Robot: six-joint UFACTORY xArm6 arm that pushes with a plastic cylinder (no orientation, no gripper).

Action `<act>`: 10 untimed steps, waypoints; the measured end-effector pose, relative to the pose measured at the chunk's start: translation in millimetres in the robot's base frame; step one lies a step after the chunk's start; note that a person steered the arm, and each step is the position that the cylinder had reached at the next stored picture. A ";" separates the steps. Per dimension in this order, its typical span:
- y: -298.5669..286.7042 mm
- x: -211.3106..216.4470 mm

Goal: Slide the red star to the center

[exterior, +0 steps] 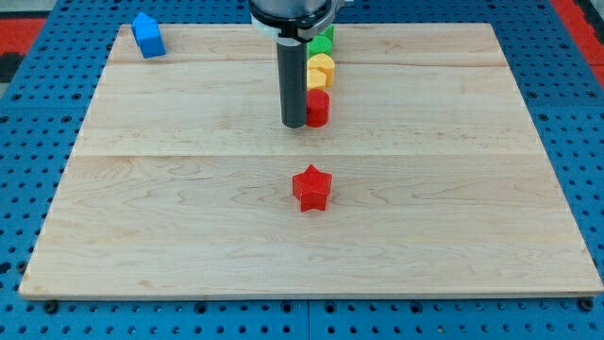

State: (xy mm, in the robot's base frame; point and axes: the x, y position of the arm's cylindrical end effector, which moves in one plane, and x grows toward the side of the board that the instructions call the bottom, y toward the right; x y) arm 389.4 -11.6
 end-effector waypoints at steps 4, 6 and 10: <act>86.1 174.7; 32.6 135.7; 4.0 98.5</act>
State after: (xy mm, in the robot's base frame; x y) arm 487.9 -7.5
